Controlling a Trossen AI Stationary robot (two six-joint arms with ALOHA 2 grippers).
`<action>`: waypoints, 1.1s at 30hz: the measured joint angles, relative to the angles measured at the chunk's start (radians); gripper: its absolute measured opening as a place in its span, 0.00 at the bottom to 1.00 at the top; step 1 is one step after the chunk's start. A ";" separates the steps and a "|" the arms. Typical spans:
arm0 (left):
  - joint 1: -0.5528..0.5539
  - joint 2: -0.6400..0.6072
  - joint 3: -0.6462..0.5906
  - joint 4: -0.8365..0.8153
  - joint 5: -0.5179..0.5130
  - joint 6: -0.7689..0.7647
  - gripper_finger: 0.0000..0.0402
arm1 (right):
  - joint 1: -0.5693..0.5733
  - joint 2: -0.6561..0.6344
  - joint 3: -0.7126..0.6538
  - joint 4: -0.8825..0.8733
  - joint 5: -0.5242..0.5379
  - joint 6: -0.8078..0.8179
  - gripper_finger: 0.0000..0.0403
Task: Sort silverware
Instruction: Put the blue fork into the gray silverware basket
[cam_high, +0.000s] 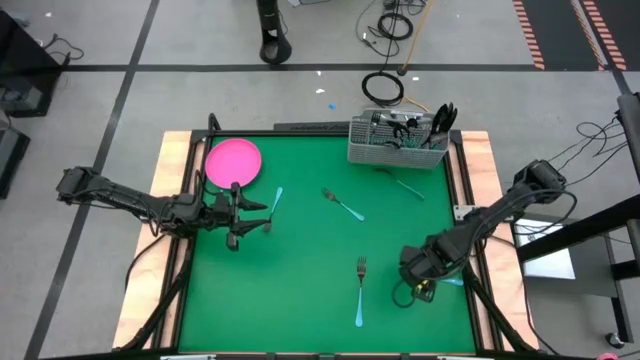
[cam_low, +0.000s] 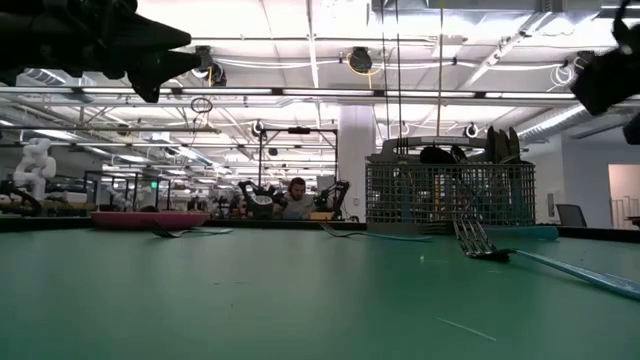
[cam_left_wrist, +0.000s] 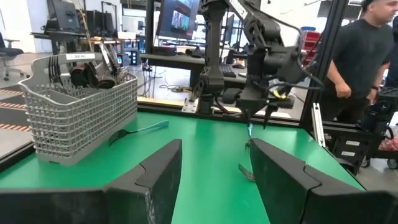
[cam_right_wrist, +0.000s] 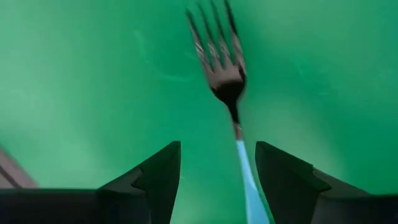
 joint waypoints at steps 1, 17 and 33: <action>0.000 0.000 0.000 0.000 0.000 0.000 0.48 | 0.004 0.000 -0.011 -0.001 0.000 0.005 0.49; 0.000 0.000 0.000 -0.025 -0.001 -0.018 0.48 | 0.051 0.000 -0.096 0.056 0.053 0.024 0.49; 0.000 0.000 0.000 -0.035 -0.004 -0.019 0.48 | 0.096 0.140 -0.093 0.104 0.056 0.011 0.37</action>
